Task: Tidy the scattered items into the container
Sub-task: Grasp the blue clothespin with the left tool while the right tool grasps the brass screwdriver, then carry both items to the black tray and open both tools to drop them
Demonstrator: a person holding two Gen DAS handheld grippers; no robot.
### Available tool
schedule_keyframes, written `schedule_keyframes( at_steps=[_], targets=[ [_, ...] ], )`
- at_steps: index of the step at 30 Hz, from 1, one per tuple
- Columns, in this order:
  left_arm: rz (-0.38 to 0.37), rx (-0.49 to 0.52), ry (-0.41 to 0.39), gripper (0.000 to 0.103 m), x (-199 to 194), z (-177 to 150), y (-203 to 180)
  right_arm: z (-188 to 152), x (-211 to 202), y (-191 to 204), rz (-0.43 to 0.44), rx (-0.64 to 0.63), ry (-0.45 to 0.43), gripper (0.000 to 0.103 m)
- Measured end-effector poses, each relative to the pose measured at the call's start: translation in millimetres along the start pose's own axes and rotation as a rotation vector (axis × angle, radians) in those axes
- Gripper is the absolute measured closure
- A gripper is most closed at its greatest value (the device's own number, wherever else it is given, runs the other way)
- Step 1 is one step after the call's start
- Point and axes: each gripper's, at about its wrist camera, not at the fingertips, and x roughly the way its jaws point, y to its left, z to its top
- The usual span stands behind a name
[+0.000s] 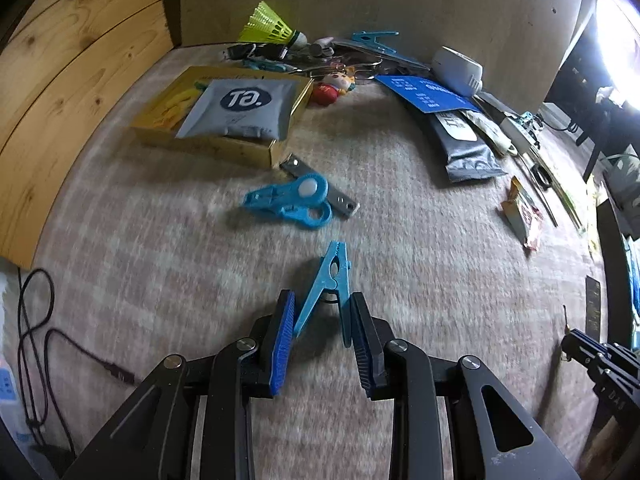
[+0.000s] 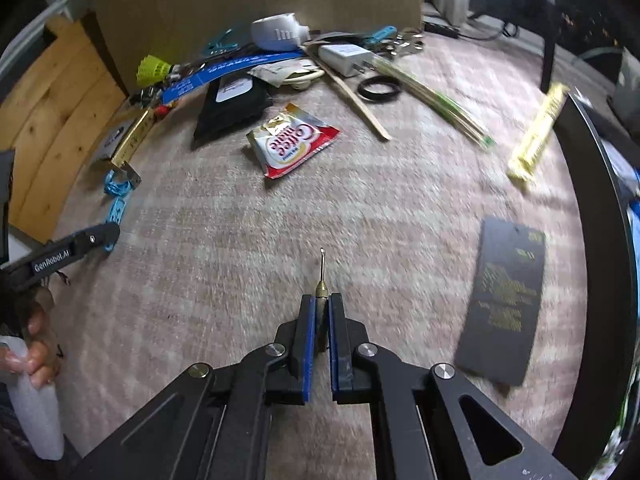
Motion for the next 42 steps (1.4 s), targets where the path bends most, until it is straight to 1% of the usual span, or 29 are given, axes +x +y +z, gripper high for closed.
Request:
schedule_keyframes(
  at_steps=[3,7,10,13,16,21,25,29,31,36,39,42],
  targets=[
    [-0.008,0.008,-0.002,0.073,-11.4,-11.0,-6.6,-8.8,-15.1,-11.7,0.027,0.041,-0.014,0.097],
    [-0.031,0.035,-0.006,0.073,-27.2,-24.9,-27.8,-19.4,-40.2,-29.6,0.045,0.083,-0.041,0.097],
    [-0.065,0.075,-0.007,0.073,-36.9,-31.2,-56.6,-26.4,-62.5,-45.4,0.049,0.116,-0.073,0.097],
    [-0.098,0.118,-0.016,0.073,-44.5,-36.8,-88.4,-35.1,-84.2,-62.6,0.033,0.138,-0.110,0.097],
    [-0.158,0.168,-0.018,0.073,-52.6,-42.4,-132.4,-47.0,-108.4,-86.5,-0.003,0.166,-0.145,0.097],
    [-0.254,0.294,-0.017,0.073,-65.3,-61.3,-223.6,-69.4,-142.0,-134.6,-0.049,0.251,-0.189,0.097],
    [-0.324,0.400,-0.009,0.073,-73.1,-82.2,-296.2,-89.3,-165.4,-179.2,-0.117,0.328,-0.224,0.097],
    [-0.370,0.482,0.003,0.073,-77.4,-105.5,-355.6,-105.9,-173.0,-213.4,-0.156,0.381,-0.225,0.097],
    [-0.386,0.521,0.011,0.073,-79.4,-116.4,-381.7,-112.4,-174.4,-225.4,-0.162,0.401,-0.223,0.097],
    [-0.405,0.589,0.017,0.073,-84.6,-137.3,-420.9,-124.3,-175.2,-246.1,-0.174,0.427,-0.212,0.097],
    [-0.408,0.603,0.026,0.073,-85.4,-144.9,-430.9,-126.5,-175.4,-250.3,-0.175,0.430,-0.207,0.097],
    [-0.408,0.607,0.035,0.072,-84.1,-146.1,-433.0,-127.0,-175.9,-252.7,-0.178,0.436,-0.207,0.097]
  ],
)
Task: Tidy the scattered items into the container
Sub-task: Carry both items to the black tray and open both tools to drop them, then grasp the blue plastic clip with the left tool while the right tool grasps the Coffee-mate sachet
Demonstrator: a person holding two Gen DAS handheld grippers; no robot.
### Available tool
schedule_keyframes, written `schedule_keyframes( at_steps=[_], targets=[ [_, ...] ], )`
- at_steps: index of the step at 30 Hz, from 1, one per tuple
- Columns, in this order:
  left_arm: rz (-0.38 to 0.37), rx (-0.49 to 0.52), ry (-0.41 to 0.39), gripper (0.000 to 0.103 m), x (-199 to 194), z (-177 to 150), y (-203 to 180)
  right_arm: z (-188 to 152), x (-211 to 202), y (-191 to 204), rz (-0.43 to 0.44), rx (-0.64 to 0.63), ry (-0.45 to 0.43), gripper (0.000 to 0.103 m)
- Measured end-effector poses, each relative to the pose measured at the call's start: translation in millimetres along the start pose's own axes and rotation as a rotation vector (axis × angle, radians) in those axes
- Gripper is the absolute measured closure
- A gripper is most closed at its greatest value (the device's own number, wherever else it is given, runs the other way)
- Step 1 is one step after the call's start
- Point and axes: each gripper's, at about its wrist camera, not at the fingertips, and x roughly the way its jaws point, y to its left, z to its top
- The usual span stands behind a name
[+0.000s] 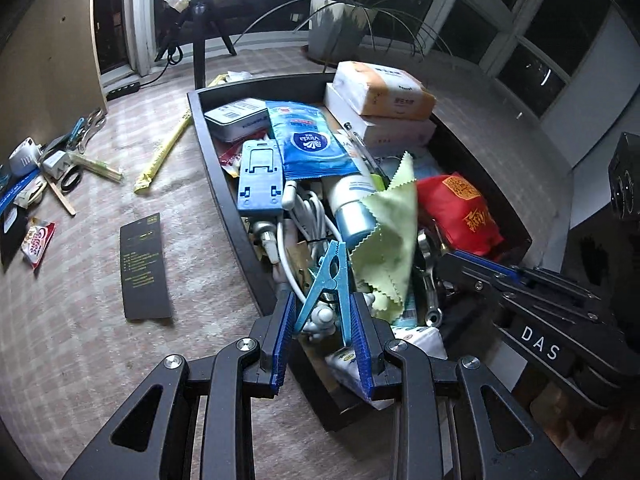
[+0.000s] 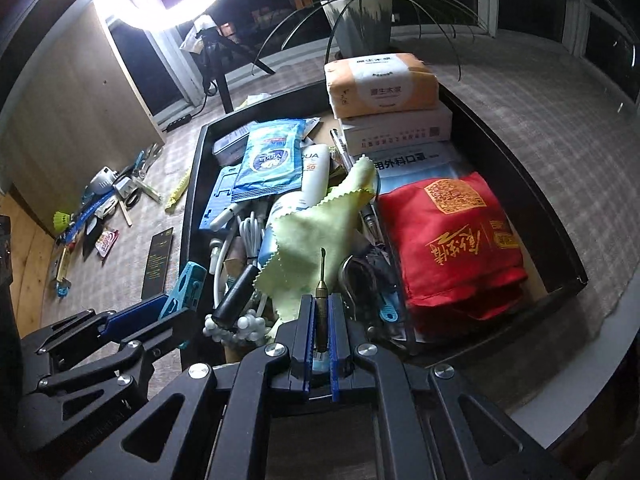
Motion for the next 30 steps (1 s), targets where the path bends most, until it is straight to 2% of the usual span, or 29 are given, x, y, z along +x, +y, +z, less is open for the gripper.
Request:
schedule_keyframes(
  at_steps=[1,3,4,5,6,11,16,30],
  targets=[
    [-0.003,0.003,0.006,0.072,-0.3,0.6,-0.7,0.1,-0.3,-0.6,0.000,0.001,0.000,0.097],
    [0.000,-0.007,0.005,0.057,-1.7,1.0,4.8,0.0,-2.2,-0.1,0.005,-0.002,0.000,0.093],
    [0.000,-0.017,-0.009,0.055,-5.0,1.2,8.1,0.4,-2.8,0.4,-0.002,-0.004,0.005,0.077],
    [0.009,-0.026,-0.020,0.054,-9.2,1.6,13.2,0.7,-4.2,1.2,-0.019,-0.001,0.001,0.053],
    [0.023,-0.032,-0.024,0.054,-12.2,2.1,17.3,1.2,-7.3,2.5,-0.031,0.003,-0.019,0.046],
    [0.065,-0.063,-0.033,0.054,-27.3,1.4,51.7,5.2,-15.8,19.7,-0.046,-0.040,-0.051,0.044],
    [0.130,-0.130,-0.058,0.054,-46.9,-3.9,101.2,10.8,-12.2,45.7,-0.010,-0.065,-0.046,0.044],
    [0.361,-0.417,-0.068,0.054,-105.5,-63.2,302.0,24.9,34.3,180.0,0.109,-0.286,0.020,0.044]
  ],
)
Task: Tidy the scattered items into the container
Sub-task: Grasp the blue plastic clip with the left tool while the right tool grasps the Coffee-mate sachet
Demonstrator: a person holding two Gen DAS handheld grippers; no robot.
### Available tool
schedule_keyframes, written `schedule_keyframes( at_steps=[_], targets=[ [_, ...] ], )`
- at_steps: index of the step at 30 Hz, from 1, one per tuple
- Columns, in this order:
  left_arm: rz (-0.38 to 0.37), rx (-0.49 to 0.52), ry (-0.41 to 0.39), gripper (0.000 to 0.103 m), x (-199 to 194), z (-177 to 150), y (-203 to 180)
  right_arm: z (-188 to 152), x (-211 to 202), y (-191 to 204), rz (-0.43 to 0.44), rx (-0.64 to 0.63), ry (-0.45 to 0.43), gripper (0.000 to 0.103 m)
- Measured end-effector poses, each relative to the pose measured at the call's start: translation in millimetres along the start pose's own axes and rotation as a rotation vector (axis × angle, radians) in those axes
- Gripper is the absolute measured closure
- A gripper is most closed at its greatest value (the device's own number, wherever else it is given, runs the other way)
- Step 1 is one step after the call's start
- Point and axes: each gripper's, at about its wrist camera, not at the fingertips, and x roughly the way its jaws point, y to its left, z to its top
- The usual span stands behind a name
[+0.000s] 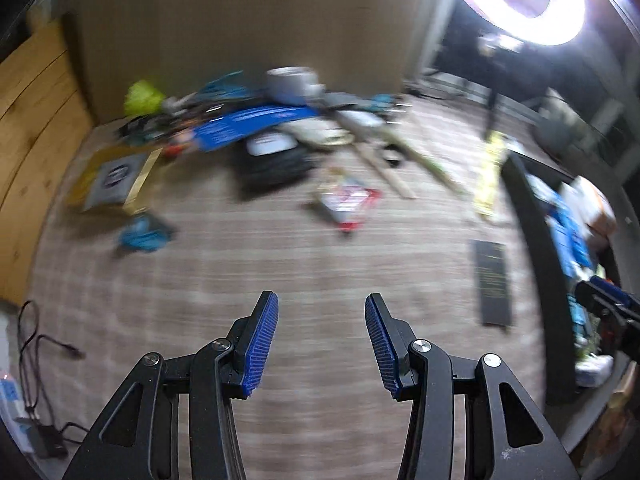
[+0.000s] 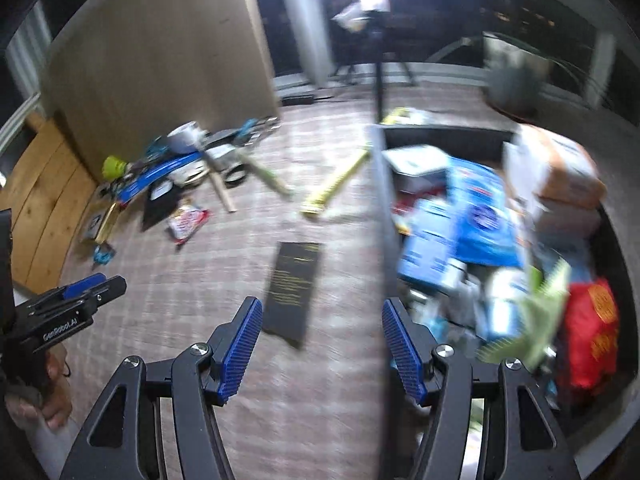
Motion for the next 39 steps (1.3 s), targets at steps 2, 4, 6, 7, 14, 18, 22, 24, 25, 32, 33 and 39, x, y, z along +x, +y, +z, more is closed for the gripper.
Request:
schedule_keyframes(
  at_steps=[2,4,6,7,14,18,22,24,25,32,33,39],
  targets=[
    [0.029,-0.039,0.006,0.054,4.2,0.8,26.6,8.9,9.6,16.3,0.014,-0.032,0.008,0.044],
    [0.058,-0.079,0.010,0.052,8.1,1.9,56.1,17.6,19.2,31.7,0.030,-0.067,0.016,0.044],
    [0.072,-0.106,0.009,0.045,11.2,2.7,75.9,28.3,32.0,50.0,0.060,-0.113,0.035,0.044],
    [0.078,-0.117,0.010,0.044,12.5,3.5,83.7,32.6,37.9,57.5,0.076,-0.132,0.046,0.043],
    [0.119,-0.177,0.008,0.034,26.1,11.8,132.3,66.0,88.1,120.1,0.113,-0.335,0.107,0.037],
    [0.129,-0.196,0.009,0.030,36.3,19.8,148.6,77.0,117.6,145.5,0.120,-0.431,0.151,0.033],
    [0.146,-0.191,0.038,0.028,53.7,28.5,156.2,84.8,144.7,162.4,0.097,-0.488,0.185,0.032],
    [0.154,-0.187,0.047,0.027,61.1,31.6,157.4,88.4,156.3,168.9,0.109,-0.502,0.203,0.032],
    [0.155,-0.186,0.052,0.027,65.3,33.8,157.9,90.3,162.6,171.3,0.115,-0.506,0.212,0.032],
    [0.176,-0.208,0.044,0.027,81.8,45.0,165.4,98.4,186.0,177.9,0.142,-0.516,0.255,0.032],
    [0.179,-0.211,0.045,0.027,84.2,45.8,166.5,98.6,189.6,180.0,0.134,-0.530,0.260,0.032],
    [0.155,-0.229,0.014,0.026,87.8,48.6,173.9,97.3,204.6,185.9,0.090,-0.596,0.289,0.032]
  ],
)
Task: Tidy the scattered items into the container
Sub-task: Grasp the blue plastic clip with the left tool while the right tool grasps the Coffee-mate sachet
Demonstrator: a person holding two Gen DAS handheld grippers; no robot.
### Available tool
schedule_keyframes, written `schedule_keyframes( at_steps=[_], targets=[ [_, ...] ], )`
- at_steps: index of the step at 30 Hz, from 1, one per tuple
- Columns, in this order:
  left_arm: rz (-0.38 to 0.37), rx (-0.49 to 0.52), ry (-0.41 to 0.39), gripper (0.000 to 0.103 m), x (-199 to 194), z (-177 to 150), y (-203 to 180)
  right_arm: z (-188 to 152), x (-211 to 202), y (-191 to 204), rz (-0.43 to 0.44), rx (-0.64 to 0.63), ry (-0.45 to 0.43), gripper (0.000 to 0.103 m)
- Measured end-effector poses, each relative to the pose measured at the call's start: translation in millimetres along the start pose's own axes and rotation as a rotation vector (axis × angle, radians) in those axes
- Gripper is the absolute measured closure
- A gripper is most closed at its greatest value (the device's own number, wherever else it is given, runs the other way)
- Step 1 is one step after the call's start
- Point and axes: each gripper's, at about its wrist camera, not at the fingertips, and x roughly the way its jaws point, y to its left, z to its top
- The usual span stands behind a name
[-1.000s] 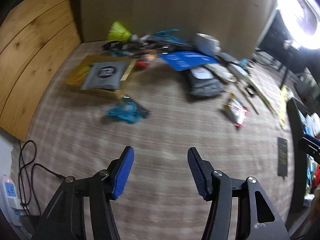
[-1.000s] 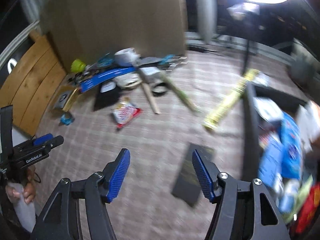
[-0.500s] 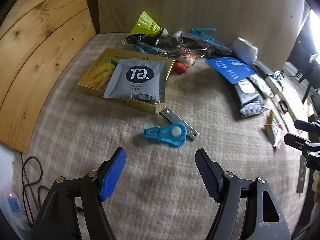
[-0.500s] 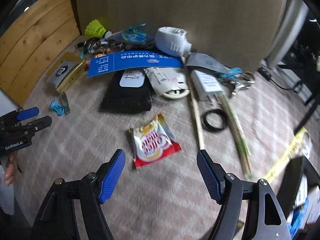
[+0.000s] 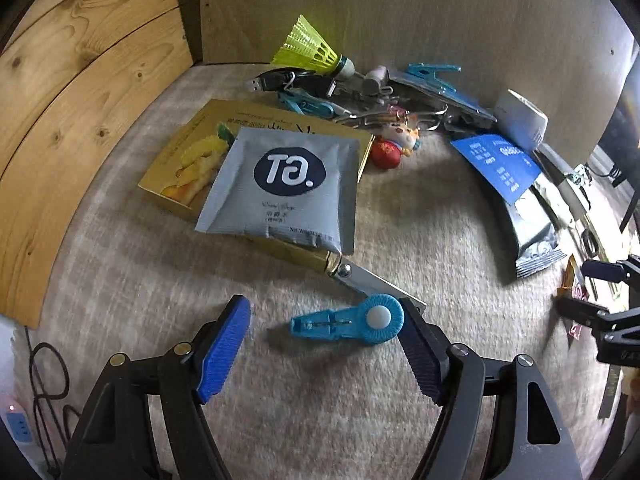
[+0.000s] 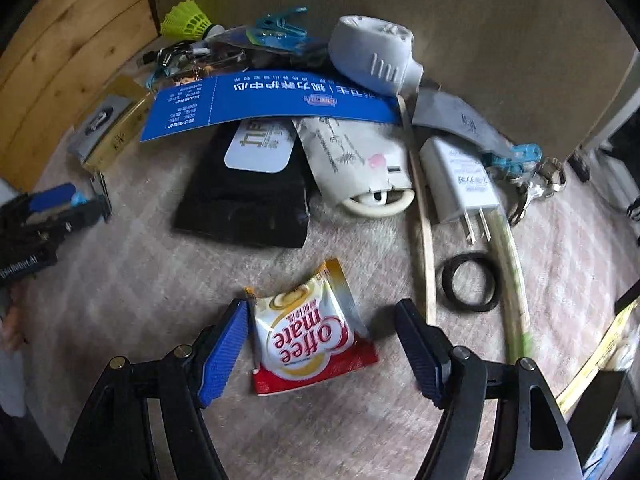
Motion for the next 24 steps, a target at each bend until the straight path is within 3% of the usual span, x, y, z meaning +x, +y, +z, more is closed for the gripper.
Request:
schedule_keyframes(
  at_steps=[4,7,8,13,24],
  targets=[
    [-0.016,-0.007,-0.024,0.033,-1.8,-1.1,3.9,0.7,0.3,1.1,0.000,-0.010,0.012,0.035],
    [-0.021,-0.002,-0.030,0.047,-4.8,-2.5,6.0,-0.7,-3.5,-0.3,0.002,-0.008,0.003,0.055],
    [-0.019,0.000,-0.032,0.049,-4.6,-2.2,7.1,-1.3,-4.6,-1.0,0.005,-0.007,0.004,0.056],
    [-0.027,-0.024,-0.036,0.049,-7.8,-5.8,16.4,-5.8,-9.5,-5.9,0.038,0.019,-0.011,0.067],
    [-0.058,-0.023,-0.079,0.049,-44.7,-22.1,14.3,-23.0,-30.0,-22.3,0.115,0.143,-0.049,0.069]
  ],
)
